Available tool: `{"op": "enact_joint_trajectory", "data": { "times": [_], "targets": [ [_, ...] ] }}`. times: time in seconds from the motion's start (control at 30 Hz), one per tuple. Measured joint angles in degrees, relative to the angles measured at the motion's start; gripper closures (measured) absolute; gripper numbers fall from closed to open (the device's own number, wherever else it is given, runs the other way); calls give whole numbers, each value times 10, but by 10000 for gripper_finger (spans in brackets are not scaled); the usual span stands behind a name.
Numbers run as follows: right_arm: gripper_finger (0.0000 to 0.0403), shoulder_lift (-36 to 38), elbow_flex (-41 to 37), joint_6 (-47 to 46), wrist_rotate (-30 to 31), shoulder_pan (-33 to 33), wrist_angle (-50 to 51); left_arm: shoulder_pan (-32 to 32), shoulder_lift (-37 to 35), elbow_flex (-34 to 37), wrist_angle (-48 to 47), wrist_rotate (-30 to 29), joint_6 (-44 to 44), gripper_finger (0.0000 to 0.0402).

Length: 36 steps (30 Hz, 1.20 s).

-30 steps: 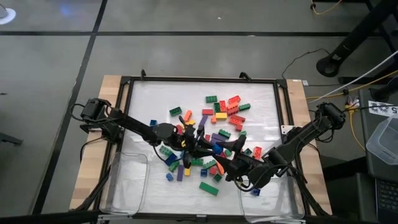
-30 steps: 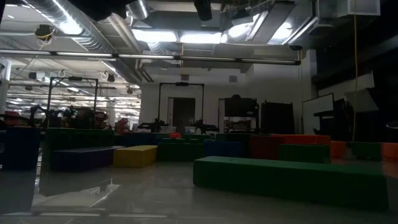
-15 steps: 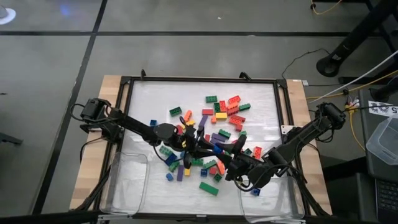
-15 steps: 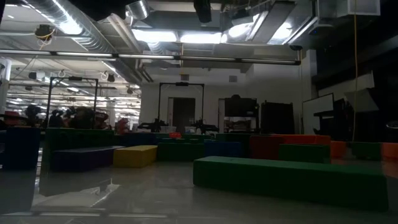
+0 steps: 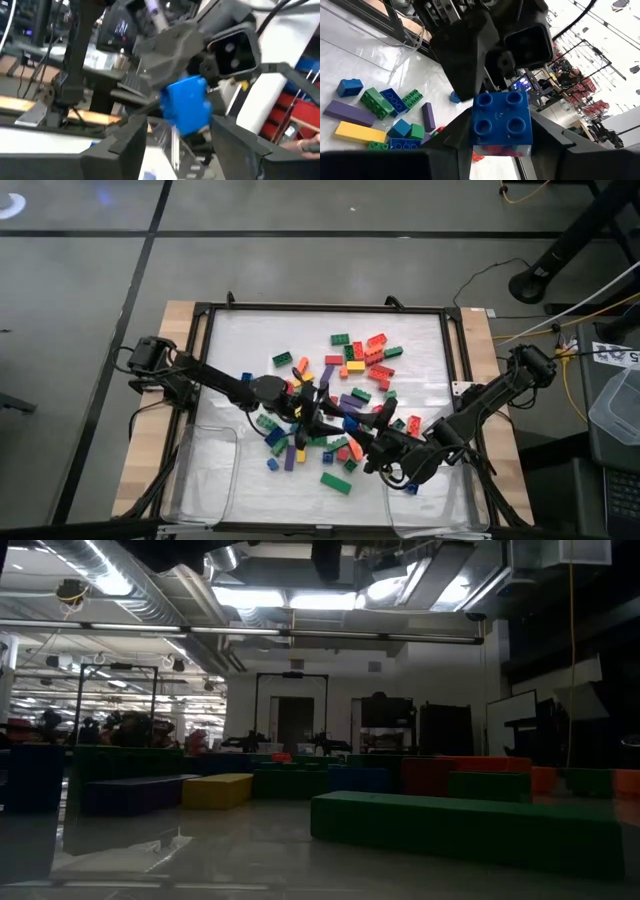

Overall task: Sort blocks by size
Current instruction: Put the small blue game piece into the right transparent bin

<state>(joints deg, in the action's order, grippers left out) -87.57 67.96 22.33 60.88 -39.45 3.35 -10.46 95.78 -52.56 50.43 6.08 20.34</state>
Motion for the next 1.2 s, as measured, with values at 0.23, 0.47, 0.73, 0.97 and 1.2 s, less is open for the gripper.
{"op": "enact_joint_trajectory", "data": {
  "times": [0.23,0.47,0.73,0.97,1.2],
  "targets": [
    [244,16,0,-90,15,-54,50,39,-69,0,-174,17,-21,189],
    [250,42,0,-394,-37,-125,213,70,-142,0,-358,19,-65,189],
    [242,53,0,-694,-259,-178,297,89,-190,0,-505,18,-85,189],
    [241,35,0,-839,-406,-179,341,110,-198,0,-593,-7,-84,189],
    [240,13,0,-898,-441,-179,358,142,-198,0,-664,-10,-84,189]
  ]
}}
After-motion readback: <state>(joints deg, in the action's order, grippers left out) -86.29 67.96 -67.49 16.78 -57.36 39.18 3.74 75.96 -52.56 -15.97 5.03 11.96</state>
